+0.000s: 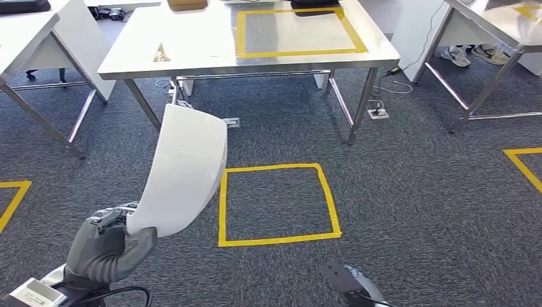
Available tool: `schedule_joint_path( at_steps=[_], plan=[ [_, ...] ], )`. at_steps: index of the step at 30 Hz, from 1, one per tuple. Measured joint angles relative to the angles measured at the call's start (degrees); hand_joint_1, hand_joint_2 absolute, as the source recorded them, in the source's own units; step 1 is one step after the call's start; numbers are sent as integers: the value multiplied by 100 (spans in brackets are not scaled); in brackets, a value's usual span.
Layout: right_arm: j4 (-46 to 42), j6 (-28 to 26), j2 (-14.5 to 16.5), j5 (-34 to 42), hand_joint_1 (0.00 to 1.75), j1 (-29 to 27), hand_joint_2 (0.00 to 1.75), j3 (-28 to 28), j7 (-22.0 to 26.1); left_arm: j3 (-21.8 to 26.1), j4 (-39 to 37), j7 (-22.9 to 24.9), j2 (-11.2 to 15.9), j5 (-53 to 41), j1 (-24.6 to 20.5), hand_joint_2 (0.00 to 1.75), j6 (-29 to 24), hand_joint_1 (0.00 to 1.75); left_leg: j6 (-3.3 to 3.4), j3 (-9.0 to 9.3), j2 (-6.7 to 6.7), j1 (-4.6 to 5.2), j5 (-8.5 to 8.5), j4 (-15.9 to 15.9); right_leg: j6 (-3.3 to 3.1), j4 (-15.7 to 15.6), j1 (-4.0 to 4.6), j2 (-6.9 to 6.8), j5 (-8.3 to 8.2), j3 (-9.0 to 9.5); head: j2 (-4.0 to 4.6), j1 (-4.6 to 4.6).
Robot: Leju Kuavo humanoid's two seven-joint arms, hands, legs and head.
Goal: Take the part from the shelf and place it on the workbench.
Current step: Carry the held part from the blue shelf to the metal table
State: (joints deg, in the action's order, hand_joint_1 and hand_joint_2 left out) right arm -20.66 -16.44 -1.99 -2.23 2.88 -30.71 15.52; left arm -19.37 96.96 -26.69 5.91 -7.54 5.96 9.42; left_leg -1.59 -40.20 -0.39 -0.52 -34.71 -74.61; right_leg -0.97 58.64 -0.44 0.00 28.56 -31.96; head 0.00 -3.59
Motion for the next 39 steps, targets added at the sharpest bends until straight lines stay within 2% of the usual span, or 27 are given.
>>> schedule_joint_path(
  at_steps=[1,2,3,5,7,9,10,11,13,14,15,16,18,19,20,23,25,26,28,29,30,31,33,34,35,36,39],
  plan=[
    [1,3,0,0,0,0,0,0,0,0,-1,0,2,0,-1,175,-1,175,18,29,1,2,220,221,3,1,4,4,38,54,0,0],
    [1,5,0,-1,0,2,0,0,1,0,1,0,4,0,-1,175,-1,175,46,153,4,7,526,616,10,1,7,7,79,114,-1,0],
    [1,5,0,-1,0,5,0,0,1,-1,1,1,7,0,-1,175,-1,175,77,291,11,22,743,1006,25,2,12,9,117,167,-1,0],
    [2,4,-1,-1,0,14,0,0,-2,-2,6,2,7,1,-3,175,0,175,134,467,24,57,875,1481,80,4,18,10,183,212,-2,-4],
    [2,-2,-2,-1,0,24,0,-1,-4,-1,9,-1,8,1,-4,175,-2,175,180,493,22,74,829,1528,156,-8,24,4,232,225,-1,-7],
    [1,-17,-9,-1,0,42,0,-4,-6,0,11,-21,3,2,-8,175,-5,175,242,556,15,49,886,1578,225,58,19,2,298,236,0,-4],
    [1,-24,-12,0,0,57,0,-5,-8,1,11,-35,-3,2,-15,175,-8,175,274,593,16,33,882,1607,255,224,17,4,379,161,0,-4],
    [1,-29,-19,1,0,67,0,-6,-10,1,10,-50,-8,2,-20,175,-10,175,301,627,19,24,869,1626,282,518,7,7,503,1,0,-1],
    [2,-33,-30,6,0,73,0,-7,-16,2,-5,-68,-13,3,-26,175,-13,175,336,667,19,25,819,1630,324,1282,2,7,764,-488,-1,6],
    [3,-34,-35,10,0,70,0,-7,-20,2,-18,-73,-16,3,-26,175,-13,175,342,692,13,25,789,1629,338,1548,-1,7,788,-698,-1,9],
    [3,-38,-37,16,0,67,0,-7,-25,2,-32,-81,-21,4,-28,175,-9,175,339,728,6,25,756,1629,346,1603,-4,7,683,-811,-1,9],
    [3,-46,-38,26,0,66,0,-7,-33,2,-46,-87,-27,5,-33,175,-3,175,331,779,-1,25,716,1628,348,1427,-7,7,463,-805,-1,9],
    [3,-63,-45,47,0,66,0,-7,-49,3,-74,-103,-46,8,-60,175,13,175,296,885,-9,29,624,1624,331,658,-13,4,-77,-551,-1,9],
    [2,-69,-49,57,0,67,0,-7,-57,4,-89,-107,-54,11,-81,175,20,175,269,917,-16,40,578,1617,303,326,-8,5,-234,-425,0,9],
    [2,-72,-51,63,0,66,0,-7,-63,4,-102,-110,-61,14,-102,175,31,175,240,932,-22,51,541,1615,268,123,-2,5,-297,-348,-1,8],
    [1,-87,-55,89,0,63,0,-7,-74,3,-122,-115,-70,17,-146,175,56,175,141,972,-24,56,473,1637,146,24,10,12,-247,-303,0,7],
    [1,-98,-58,99,0,66,0,-5,-74,3,-123,-121,-74,19,-182,175,62,175,72,929,-9,44,369,1464,73,-12,-6,12,-225,-241,-1,2],
    [1,-100,-60,102,0,68,0,-5,-73,3,-127,-124,-74,19,-198,175,64,175,40,805,-2,36,243,1195,43,-25,-16,8,-205,-198,-1,-3],
    [1,-100,-61,103,0,69,0,-4,-74,3,-149,-128,-74,20,-211,175,67,175,-7,354,3,24,-61,397,10,-28,-15,0,-138,-122,-1,-10],
    [1,-100,-62,103,0,67,0,-4,-74,3,-164,-127,-74,20,-209,175,68,175,-19,133,3,18,-130,67,7,-27,-15,0,-100,-81,-1,-10],
    [1,-100,-62,103,0,64,0,-4,-75,2,-177,-127,-73,20,-208,175,69,175,-23,-1,4,16,-76,-69,10,-27,-15,3,-62,-34,-1,-11],
    [1,-100,-63,103,0,62,0,-4,-75,2,-185,-127,-73,20,-208,175,70,175,-18,-18,5,14,103,34,17,-27,-15,8,-22,22,0,-11],
    [1,-100,-63,104,0,62,0,-4,-75,2,-190,-127,-73,20,-213,175,70,175,12,218,13,13,649,776,45,-27,-17,18,72,153,-1,-11],
    [1,-100,-63,105,0,66,0,-4,-75,2,-192,-127,-74,20,-216,175,70,175,39,368,16,21,832,1153,71,-21,-8,25,125,206,-1,-13],
    [1,-102,-63,106,0,70,0,-4,-75,2,-195,-127,-75,20,-217,175,70,175,72,474,18,28,926,1408,101,-20,1,28,168,241,-1,-9],
    [1,-105,-63,108,0,75,0,-4,-76,3,-198,-127,-76,20,-218,175,73,175,110,523,16,40,928,1521,134,-24,8,30,199,257,-1,-5],
    [1,-116,-64,119,0,86,0,-4,-75,4,-197,-127,-80,20,-217,175,101,175,235,566,-2,53,876,1564,240,-36,0,23,255,288,-1,4]
  ],
)
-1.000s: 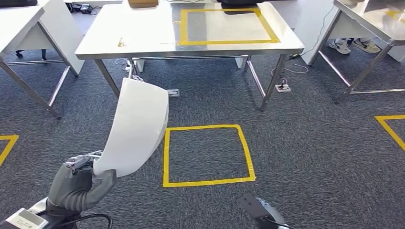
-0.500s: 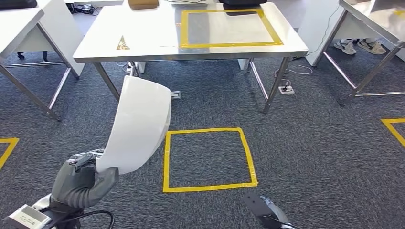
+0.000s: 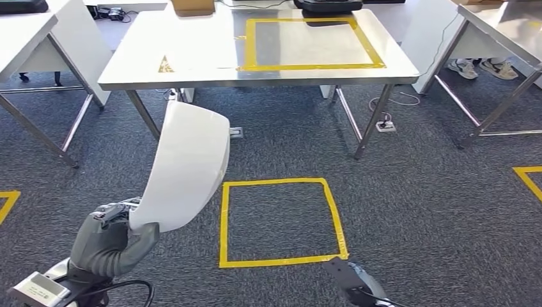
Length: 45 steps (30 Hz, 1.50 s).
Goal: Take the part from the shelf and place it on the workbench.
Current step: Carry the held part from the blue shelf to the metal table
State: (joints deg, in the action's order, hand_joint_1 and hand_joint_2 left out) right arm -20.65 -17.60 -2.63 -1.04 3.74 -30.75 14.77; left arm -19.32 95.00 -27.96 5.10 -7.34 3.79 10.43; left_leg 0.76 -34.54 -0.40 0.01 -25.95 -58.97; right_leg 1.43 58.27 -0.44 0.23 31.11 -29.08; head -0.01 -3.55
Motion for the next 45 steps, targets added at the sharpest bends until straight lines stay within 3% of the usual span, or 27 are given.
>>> schedule_joint_path(
  at_steps=[2,5,6,7,9,11,12,15,17,20,21,22,23,25,26,27,30,32,33,35,36,37,38,40,41,43,45],
  plan=[
    [0,-1,-1,2,0,10,0,-1,1,1,4,0,-4,1,-4,175,16,175,76,62,4,-17,-19,49,62,339,-10,-2,169,-154,0,2],
    [0,-1,-8,15,0,-11,0,0,-10,2,-10,0,-8,1,6,175,29,175,132,133,10,-13,-94,60,106,1460,-15,-2,548,-841,0,4],
    [0,-1,-10,23,0,-29,0,0,-14,2,-19,2,-8,1,12,175,40,175,134,166,4,-11,-125,59,108,1651,-14,-2,523,-1013,0,4],
    [0,0,-10,28,0,-45,0,0,-16,2,-25,10,-9,2,16,175,52,175,130,213,-5,-10,-160,59,105,1615,-14,-2,371,-1074,1,4],
    [0,6,-11,39,0,-65,0,0,-15,3,-29,35,-12,5,19,175,79,175,106,330,-17,-10,-242,60,77,943,-14,-3,-179,-880,1,3],
    [1,17,-15,49,0,-75,0,0,-14,4,-27,59,-14,10,23,175,97,175,55,404,-24,11,-331,52,25,254,7,-3,-499,-611,-1,2],
    [2,22,-16,52,0,-83,0,0,-12,4,-24,70,-14,12,28,175,103,175,25,419,-28,18,-365,55,-6,95,19,-2,-526,-547,-1,1],
    [2,25,-17,57,0,-120,0,0,0,4,-3,107,-14,22,54,175,115,175,-75,460,-28,11,-421,70,-112,25,22,0,-469,-499,0,-2],
    [3,19,-20,67,0,-148,0,0,9,3,18,126,-13,36,78,175,116,175,-143,360,-12,3,-568,-207,-181,-15,-3,-4,-448,-426,1,-7],
    [4,17,-23,82,0,-189,0,0,10,1,26,138,-10,55,131,175,116,175,-217,-276,3,-25,-1002,-1325,-231,-25,-10,-13,-363,-322,-1,-10],
    [5,18,-24,85,0,-202,0,0,9,1,25,140,-8,58,149,175,116,175,-228,-459,3,-32,-1022,-1572,-230,-25,-10,-11,-331,-288,-1,-10],
    [5,18,-24,86,0,-214,0,0,9,0,25,140,-6,60,160,175,116,175,-233,-543,4,-38,-910,-1603,-224,-24,-11,-8,-295,-244,-1,-10],
    [6,18,-24,87,0,-222,0,0,10,0,25,140,-4,62,166,175,116,175,-230,-504,5,-44,-683,-1392,-214,-24,-13,-4,-257,-189,-1,-10],
    [7,17,-24,91,0,-225,0,0,16,0,24,140,-3,65,167,175,116,175,-213,-213,13,-47,-173,-600,-175,-21,-10,3,-167,-72,0,-10],
    [7,17,-25,95,0,-220,0,0,23,0,23,142,-2,66,165,175,116,175,-190,-80,13,-41,-36,-277,-146,-16,-3,9,-123,-36,1,-11],
    [7,17,-26,99,0,-212,0,0,33,0,22,144,-1,67,165,175,116,175,-162,-3,13,-33,11,-87,-115,-15,4,12,-89,-18,1,-9],
    [6,17,-28,124,0,-184,0,0,74,2,28,151,5,69,159,175,116,175,-38,36,-1,-12,-34,9,-7,-40,-6,10,-36,10,0,3],
    [5,14,-27,151,0,-160,0,0,94,2,40,149,5,70,138,175,116,175,45,97,-1,-25,-49,57,58,164,-17,4,81,-59,0,5],
    [4,11,-27,162,0,-152,0,0,97,2,45,148,4,71,126,175,116,175,77,131,2,-33,-63,74,80,453,-21,2,207,-205,0,6],
    [5,8,-31,174,0,-153,0,0,94,2,41,146,4,72,108,175,115,175,113,174,7,-27,-113,77,105,1263,-18,1,491,-705,0,8],
    [6,8,-33,176,0,-162,0,0,92,2,37,146,4,72,108,175,114,175,119,200,4,-22,-143,76,107,1566,-17,1,531,-934,1,8],
    [7,8,-34,175,0,-171,0,0,91,2,33,146,4,72,109,175,111,175,118,237,0,-19,-176,76,103,1667,-15,2,450,-1069,1,8],
    [6,9,-34,174,0,-175,0,-1,91,2,30,146,4,72,106,175,106,175,112,286,-6,-17,-212,76,93,1533,-15,2,250,-1084,1,8],
    [6,13,-39,172,0,-174,0,-2,91,1,27,146,2,74,92,175,96,175,85,401,-11,-14,-299,75,51,766,-9,1,-300,-837,1,7],
    [6,19,-44,170,0,-170,0,-2,91,1,26,146,2,78,81,175,92,175,61,439,-15,-6,-347,69,27,393,3,0,-471,-693,1,7],
    [7,34,-54,162,0,-165,0,-2,94,0,24,145,1,85,66,175,88,175,2,466,-19,4,-418,73,-26,30,33,-1,-550,-554,1,5],
    [7,44,-60,156,0,-164,0,-2,98,0,25,145,1,87,55,175,87,175,-64,494,-18,2,-455,96,-80,3,36,3,-505,-532,0,5]
  ],
)
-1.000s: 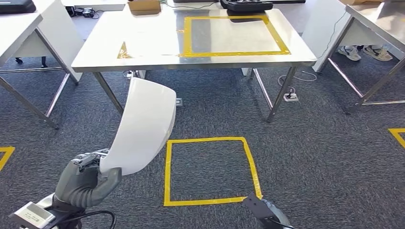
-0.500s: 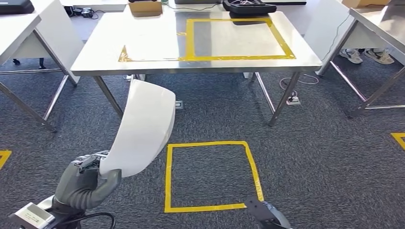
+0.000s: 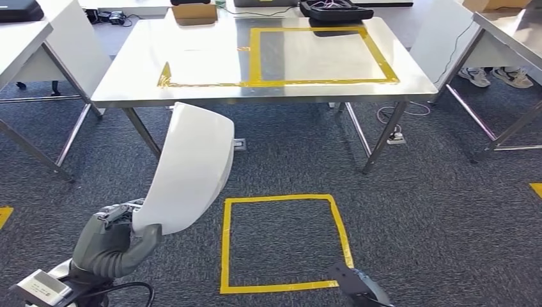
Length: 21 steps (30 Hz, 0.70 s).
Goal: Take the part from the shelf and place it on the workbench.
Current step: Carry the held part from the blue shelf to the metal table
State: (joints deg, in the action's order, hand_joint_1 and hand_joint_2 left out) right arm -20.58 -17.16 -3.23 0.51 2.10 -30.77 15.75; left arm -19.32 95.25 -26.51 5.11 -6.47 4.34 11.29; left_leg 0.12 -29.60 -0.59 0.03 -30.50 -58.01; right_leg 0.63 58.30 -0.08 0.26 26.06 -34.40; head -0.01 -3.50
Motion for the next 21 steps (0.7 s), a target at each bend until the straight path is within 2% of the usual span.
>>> schedule_joint_path(
  at_steps=[2,3,5,6,7,8,9,10,11,12,13,16,17,18,19,21],
  plan=[
    [1,0,-7,-2,0,1,0,1,7,-1,3,-3,2,3,-21,175,-1,175,-65,-25,13,-4,-93,-160,-67,-38,-29,0,27,70,-1,-2],
    [1,0,-8,-4,0,3,0,1,12,-2,4,-5,3,6,-31,175,-2,175,-94,-136,19,-8,-210,-414,-96,-55,-45,-4,48,118,-1,-2],
    [2,0,-11,-12,0,3,0,1,15,-2,-5,-7,5,13,-37,175,-3,175,-136,-572,26,-27,-511,-1184,-128,-59,-49,-10,116,195,1,-4],
    [2,0,-11,-14,0,0,0,0,15,-2,-13,-7,7,15,-34,175,-4,175,-152,-805,26,-36,-589,-1522,-129,-59,-49,-11,154,234,1,-4],
    [2,0,-12,-16,0,-5,0,0,15,-2,-20,-7,9,15,-31,175,-5,175,-162,-962,27,-43,-546,-1681,-125,-58,-50,-8,195,281,1,-4],
    [2,0,-12,-16,0,-7,0,0,14,-2,-26,-7,11,15,-30,175,-6,175,-165,-1010,28,-49,-373,-1614,-117,-58,-52,-3,241,341,0,-4],
    [2,0,-12,-15,0,-9,0,0,14,-2,-29,-7,13,15,-31,175,-9,175,-162,-950,29,-55,-99,-1332,-105,-58,-57,2,292,412,0,-4],
    [2,0,-12,-15,0,-10,0,1,14,-2,-32,-7,13,15,-31,175,-12,175,-155,-828,34,-59,200,-926,-86,-58,-60,7,346,478,0,-4],
    [5,0,-13,-14,0,-5,0,1,14,-2,-37,-7,13,16,-32,175,-17,175,-143,-699,37,-54,407,-559,-57,-47,-53,13,399,526,0,-8],
    [8,3,-14,-12,0,-1,0,2,12,-2,-41,-7,13,17,-30,175,-23,175,-115,-611,36,-49,513,-301,-27,-41,-46,17,439,545,1,-5],
    [11,6,-15,-13,0,1,0,2,10,-2,-45,-7,15,19,-25,175,-31,175,-81,-574,32,-41,527,-171,7,-40,-38,19,468,544,0,-1],
    [15,15,-16,-22,0,5,0,-1,2,0,-42,-8,18,22,-12,175,-63,175,43,-539,10,-29,444,-111,105,-54,-43,13,524,561,-1,11],
    [15,18,-16,-27,0,15,0,-3,-1,2,-39,-9,16,23,-15,175,-69,175,82,-503,11,-35,427,-89,134,34,-48,8,577,537,-1,13],
    [15,21,-16,-32,0,30,0,-6,-7,3,-37,-9,13,23,-19,175,-71,175,119,-462,16,-44,411,-66,158,247,-51,5,675,438,-1,15],
    [15,24,-17,-34,0,43,0,-9,-15,4,-37,-9,10,22,-21,175,-72,175,147,-429,22,-47,387,-55,171,587,-53,1,804,252,0,17],
    [18,34,-19,-34,0,59,0,-11,-36,4,-48,-9,5,14,-26,175,-74,175,178,-378,26,-40,329,-52,184,1379,-53,-1,1034,-267,1,20]
  ],
)
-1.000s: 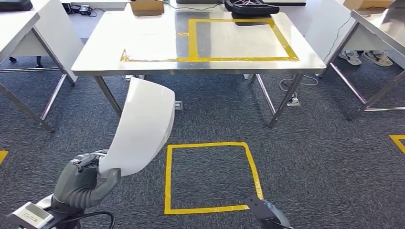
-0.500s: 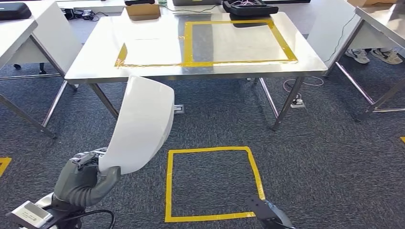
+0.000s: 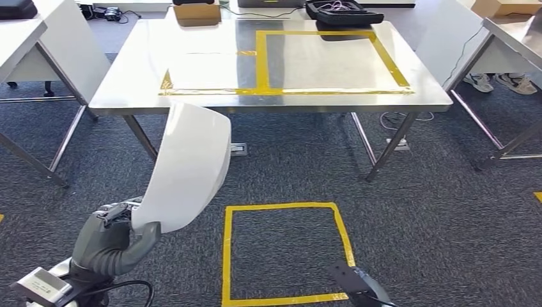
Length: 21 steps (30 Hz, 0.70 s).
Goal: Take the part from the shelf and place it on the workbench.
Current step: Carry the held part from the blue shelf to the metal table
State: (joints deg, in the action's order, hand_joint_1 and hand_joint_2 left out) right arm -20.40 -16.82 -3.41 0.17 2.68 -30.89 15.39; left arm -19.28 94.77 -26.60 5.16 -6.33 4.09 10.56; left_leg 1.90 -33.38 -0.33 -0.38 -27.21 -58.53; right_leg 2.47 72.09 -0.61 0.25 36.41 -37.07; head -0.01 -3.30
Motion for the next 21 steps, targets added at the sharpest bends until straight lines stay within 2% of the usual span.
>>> schedule_joint_path(
  at_steps=[1,2,3,4,5,6,7,10,12,13,15,16,17,18,20,21],
  plan=[
    [2,9,-1,2,0,0,0,-1,-9,0,-7,0,-1,-10,-1,175,0,175,1,33,-4,3,-33,-1,0,225,0,0,-10,-195,0,0],
    [4,22,2,6,0,1,0,-2,-15,0,-12,0,-2,-20,-5,175,1,175,-3,79,-10,5,-69,-1,-4,230,0,0,-145,-283,0,0],
    [5,33,4,12,0,5,0,-3,-20,0,-16,0,-3,-30,-15,175,2,175,-14,139,-17,5,-110,-2,-15,-5,0,0,-394,-247,-1,0],
    [5,39,7,20,0,13,0,-4,-19,0,-20,0,-3,-36,-32,175,4,175,-28,206,-22,5,-155,-2,-31,-397,0,-1,-697,-124,0,0],
    [7,43,10,31,0,25,0,-5,-19,0,-29,0,-2,-39,-55,175,6,175,-50,260,-25,13,-200,-2,-48,-777,7,-1,-916,21,0,-2],
    [8,43,17,40,0,40,0,-5,-19,1,-40,0,-2,-42,-83,175,9,175,-78,293,-30,21,-240,-7,-71,-1088,16,0,-1041,148,-1,-2],
    [10,44,26,48,0,53,0,-6,-19,1,-53,0,-1,-45,-106,175,14,175,-109,306,-33,26,-268,-5,-94,-1257,26,1,-1066,219,0,-3],
    [15,53,61,53,0,73,0,-6,-29,3,-76,-4,4,-59,-152,175,40,175,-217,335,-36,22,-315,33,-187,-1352,32,10,-989,273,0,-6],
    [17,57,79,53,0,88,0,-6,-31,4,-78,-11,11,-67,-190,175,49,175,-281,280,-20,24,-427,-158,-253,-1399,7,8,-967,349,0,-12],
    [19,58,88,53,0,101,0,-6,-29,5,-78,-14,14,-68,-205,175,50,175,-305,147,-13,19,-543,-433,-279,-1414,-3,2,-947,395,0,-16],
    [23,57,100,52,0,127,0,-6,-16,5,-82,-17,18,-70,-215,175,54,175,-336,-313,-5,12,-803,-1202,-313,-1418,0,-6,-885,465,0,-20],
    [25,55,104,51,0,133,0,-6,-10,6,-85,-17,20,-71,-211,175,55,175,-344,-524,-5,9,-839,-1486,-316,-1418,2,-5,-851,500,0,-20],
    [26,51,105,50,0,135,0,-6,-6,7,-88,-17,22,-71,-210,175,57,175,-343,-650,-5,9,-762,-1584,-316,-1418,3,-3,-816,540,-1,-20],
    [27,45,105,48,0,137,0,-6,-2,7,-90,-17,24,-72,-212,175,58,175,-333,-661,-4,9,-563,-1457,-311,-1417,4,2,-777,593,0,-20],
    [27,26,105,42,0,143,0,-6,3,9,-91,-17,26,-73,-217,175,59,175,-283,-427,-3,16,-20,-735,-287,-1417,6,12,-685,713,0,-20],
    [28,16,105,38,0,151,0,-5,3,9,-93,-17,25,-74,-219,175,59,175,-255,-291,-2,28,149,-381,-263,-1411,14,19,-641,751,0,-24]
  ],
)
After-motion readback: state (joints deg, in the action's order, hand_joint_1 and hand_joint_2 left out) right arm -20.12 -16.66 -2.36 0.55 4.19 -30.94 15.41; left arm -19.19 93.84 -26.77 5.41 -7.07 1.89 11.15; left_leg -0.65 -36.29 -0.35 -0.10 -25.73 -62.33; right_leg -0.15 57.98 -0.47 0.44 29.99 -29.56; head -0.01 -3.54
